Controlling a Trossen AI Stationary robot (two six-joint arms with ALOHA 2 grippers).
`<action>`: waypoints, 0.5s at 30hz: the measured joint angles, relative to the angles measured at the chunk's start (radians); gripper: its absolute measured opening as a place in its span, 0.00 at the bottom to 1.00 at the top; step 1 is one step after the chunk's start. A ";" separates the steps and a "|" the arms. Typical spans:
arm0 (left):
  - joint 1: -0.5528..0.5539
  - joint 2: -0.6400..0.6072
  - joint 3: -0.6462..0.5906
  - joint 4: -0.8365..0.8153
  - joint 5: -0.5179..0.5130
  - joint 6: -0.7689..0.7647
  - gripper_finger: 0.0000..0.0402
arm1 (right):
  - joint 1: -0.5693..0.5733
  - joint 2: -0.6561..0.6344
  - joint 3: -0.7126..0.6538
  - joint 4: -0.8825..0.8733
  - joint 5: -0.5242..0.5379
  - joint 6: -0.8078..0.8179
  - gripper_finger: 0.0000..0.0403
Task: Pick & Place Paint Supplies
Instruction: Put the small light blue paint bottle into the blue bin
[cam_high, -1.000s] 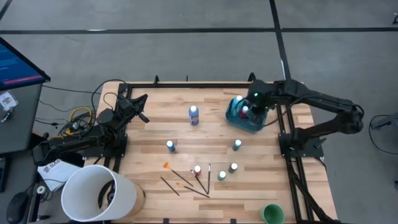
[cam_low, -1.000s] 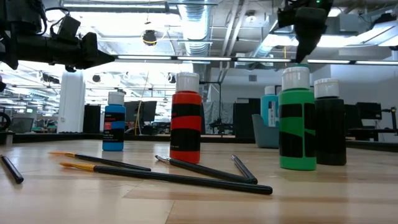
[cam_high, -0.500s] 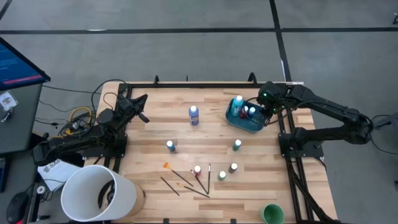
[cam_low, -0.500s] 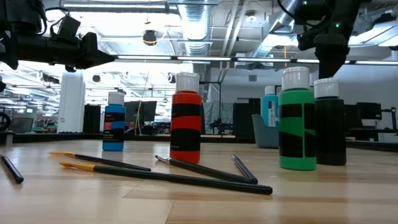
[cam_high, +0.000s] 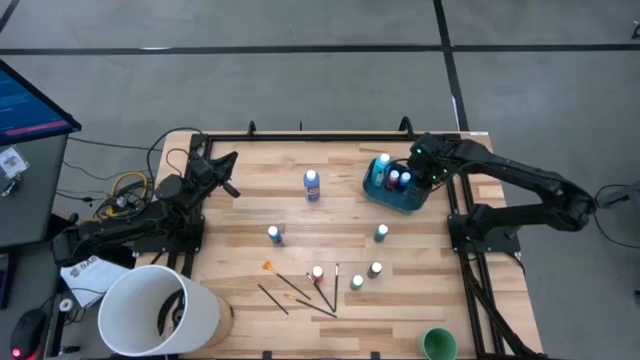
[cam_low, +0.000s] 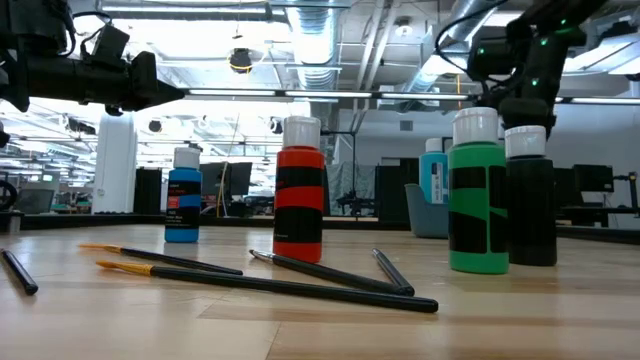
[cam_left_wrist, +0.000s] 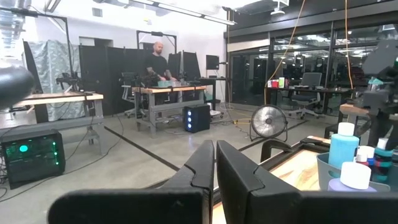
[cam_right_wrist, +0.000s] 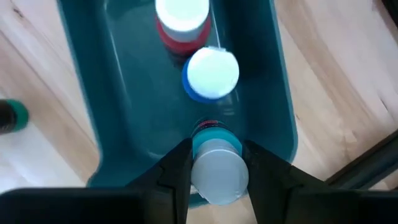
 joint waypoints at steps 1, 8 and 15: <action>0.000 0.000 0.000 0.000 0.000 0.000 0.02 | -0.007 0.004 -0.009 0.009 0.000 -0.007 0.29; 0.000 0.000 0.000 0.000 0.000 0.000 0.02 | -0.043 0.025 -0.032 0.047 -0.027 -0.024 0.29; 0.000 0.000 0.000 0.000 -0.001 0.000 0.02 | -0.058 0.051 -0.031 0.054 -0.026 -0.025 0.29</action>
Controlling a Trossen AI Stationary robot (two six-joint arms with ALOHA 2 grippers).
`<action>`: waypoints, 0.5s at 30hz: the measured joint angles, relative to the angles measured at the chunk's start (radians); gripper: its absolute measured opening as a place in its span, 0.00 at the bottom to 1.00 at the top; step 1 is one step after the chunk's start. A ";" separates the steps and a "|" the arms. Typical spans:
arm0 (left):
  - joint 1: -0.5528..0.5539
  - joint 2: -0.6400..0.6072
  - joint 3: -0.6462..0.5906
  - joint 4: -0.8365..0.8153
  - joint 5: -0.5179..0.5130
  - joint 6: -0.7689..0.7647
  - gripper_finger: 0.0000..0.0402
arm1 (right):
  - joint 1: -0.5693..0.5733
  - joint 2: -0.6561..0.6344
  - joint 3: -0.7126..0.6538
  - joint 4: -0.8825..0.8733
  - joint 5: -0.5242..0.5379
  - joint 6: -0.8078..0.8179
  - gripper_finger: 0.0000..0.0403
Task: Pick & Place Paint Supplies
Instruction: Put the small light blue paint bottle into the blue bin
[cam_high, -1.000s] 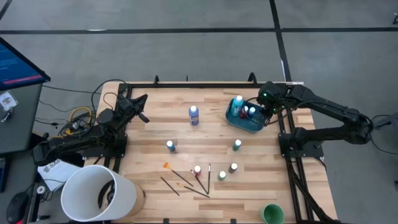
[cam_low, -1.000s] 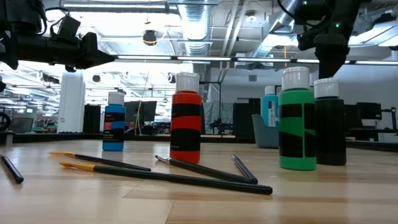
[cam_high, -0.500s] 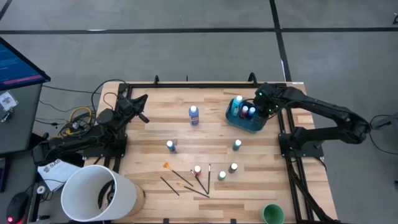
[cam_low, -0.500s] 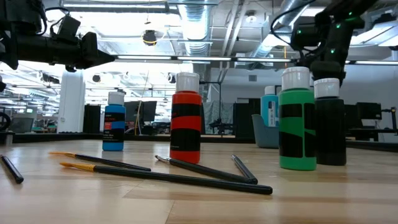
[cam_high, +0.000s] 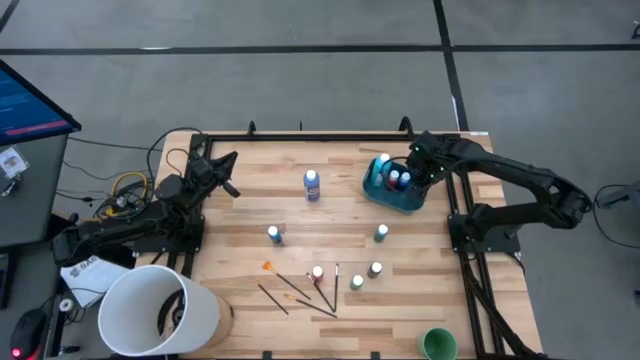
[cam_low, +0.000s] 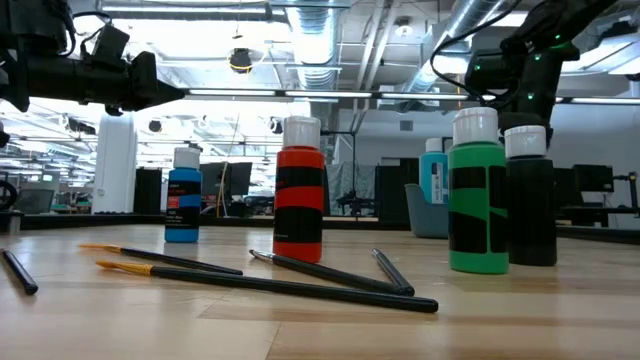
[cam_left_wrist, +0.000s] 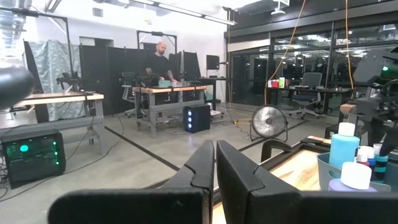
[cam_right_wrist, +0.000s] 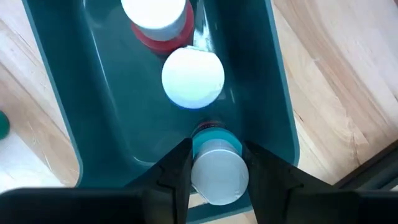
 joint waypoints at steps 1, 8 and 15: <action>0.000 0.000 0.000 0.000 -0.001 0.000 0.02 | 0.000 0.005 0.001 0.002 0.000 -0.003 0.29; 0.000 0.000 0.000 0.000 -0.003 0.000 0.02 | 0.000 0.019 0.002 0.042 -0.003 -0.018 0.30; 0.000 0.000 0.000 0.000 -0.003 0.000 0.02 | 0.000 0.019 0.001 0.039 -0.003 -0.018 0.30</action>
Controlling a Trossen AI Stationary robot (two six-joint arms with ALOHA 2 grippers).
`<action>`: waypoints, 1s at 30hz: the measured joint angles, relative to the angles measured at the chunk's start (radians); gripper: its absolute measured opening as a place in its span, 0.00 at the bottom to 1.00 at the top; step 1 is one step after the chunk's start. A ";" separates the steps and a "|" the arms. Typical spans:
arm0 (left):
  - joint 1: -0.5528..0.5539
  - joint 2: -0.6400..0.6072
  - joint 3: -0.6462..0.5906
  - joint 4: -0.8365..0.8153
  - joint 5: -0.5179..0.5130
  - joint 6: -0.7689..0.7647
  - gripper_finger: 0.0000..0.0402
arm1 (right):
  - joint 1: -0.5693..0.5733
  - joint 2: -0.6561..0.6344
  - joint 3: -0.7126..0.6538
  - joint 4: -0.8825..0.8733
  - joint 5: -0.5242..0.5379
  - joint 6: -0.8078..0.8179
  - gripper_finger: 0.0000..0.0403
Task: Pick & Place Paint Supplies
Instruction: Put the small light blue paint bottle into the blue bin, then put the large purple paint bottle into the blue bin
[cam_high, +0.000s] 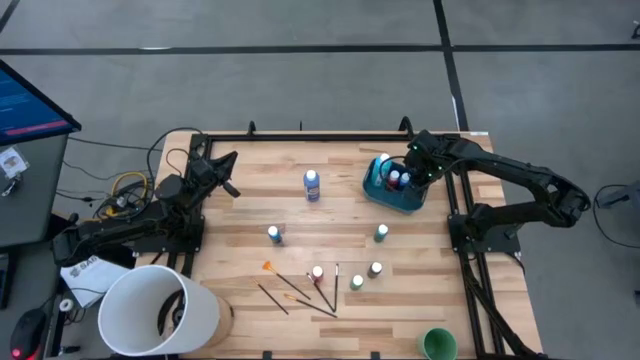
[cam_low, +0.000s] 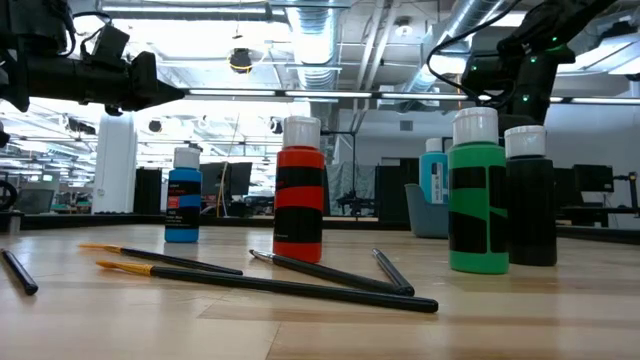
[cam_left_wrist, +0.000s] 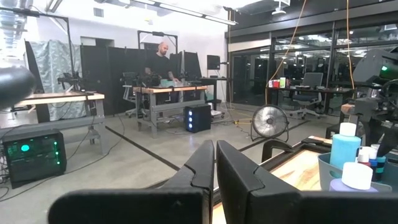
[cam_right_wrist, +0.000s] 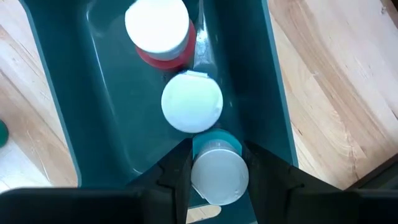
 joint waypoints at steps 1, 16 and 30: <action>0.000 0.000 0.000 0.000 0.000 0.000 0.02 | 0.001 0.000 0.000 0.000 0.000 -0.001 0.30; 0.000 0.000 0.000 0.000 0.001 0.000 0.02 | 0.000 0.003 0.037 -0.047 0.001 -0.007 0.54; 0.000 0.000 0.000 0.000 0.004 0.000 0.02 | 0.115 0.002 0.407 -0.121 -0.023 0.079 0.54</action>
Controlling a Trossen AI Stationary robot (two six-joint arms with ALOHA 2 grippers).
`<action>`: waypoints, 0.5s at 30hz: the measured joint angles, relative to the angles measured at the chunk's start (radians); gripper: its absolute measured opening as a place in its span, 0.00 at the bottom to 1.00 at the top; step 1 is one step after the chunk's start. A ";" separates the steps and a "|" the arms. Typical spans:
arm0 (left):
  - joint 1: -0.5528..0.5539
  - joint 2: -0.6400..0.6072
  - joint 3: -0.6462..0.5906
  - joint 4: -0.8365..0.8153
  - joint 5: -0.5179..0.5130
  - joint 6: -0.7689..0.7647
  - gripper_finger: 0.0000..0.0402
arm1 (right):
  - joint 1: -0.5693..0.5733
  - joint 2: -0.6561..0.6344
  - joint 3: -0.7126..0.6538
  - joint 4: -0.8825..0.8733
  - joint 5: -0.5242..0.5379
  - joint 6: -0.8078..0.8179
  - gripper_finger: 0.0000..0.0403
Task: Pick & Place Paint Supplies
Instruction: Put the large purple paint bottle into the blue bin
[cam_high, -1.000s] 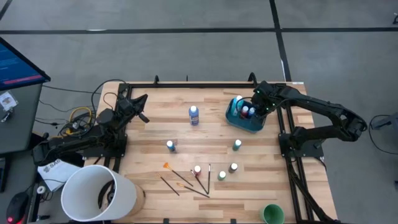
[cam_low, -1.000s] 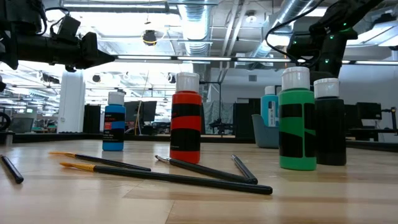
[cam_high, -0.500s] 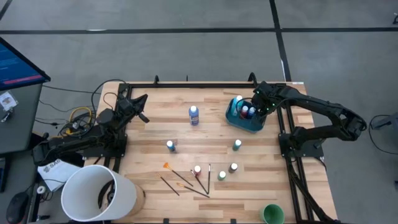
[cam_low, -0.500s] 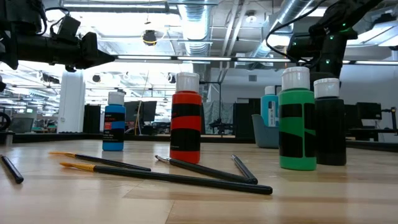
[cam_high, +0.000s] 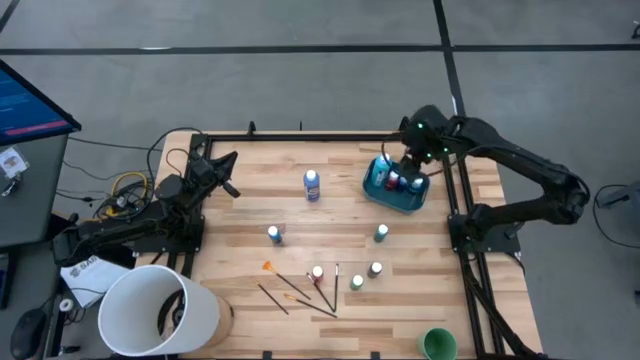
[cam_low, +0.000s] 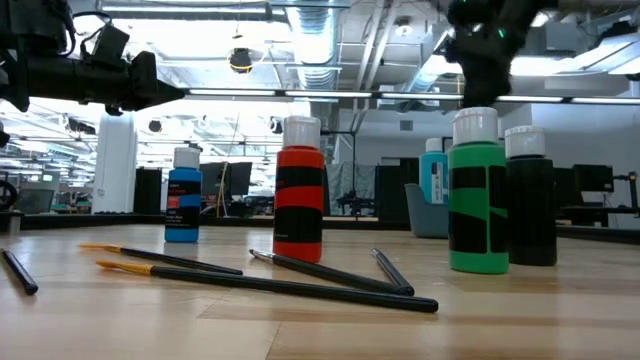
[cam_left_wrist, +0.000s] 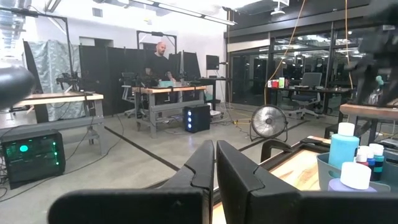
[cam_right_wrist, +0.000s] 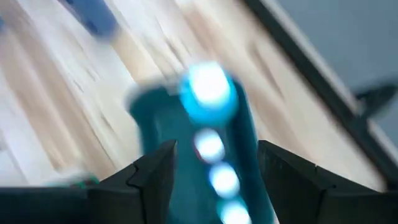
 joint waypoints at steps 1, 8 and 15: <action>0.000 0.000 0.000 0.000 0.000 0.000 0.02 | 0.028 0.000 0.016 0.033 0.000 0.014 0.54; 0.000 0.000 0.000 0.000 -0.001 0.000 0.02 | 0.182 0.025 0.050 0.283 -0.001 -0.003 0.53; 0.000 0.000 0.000 0.000 -0.005 0.000 0.02 | 0.299 0.150 0.050 0.423 0.000 -0.035 0.54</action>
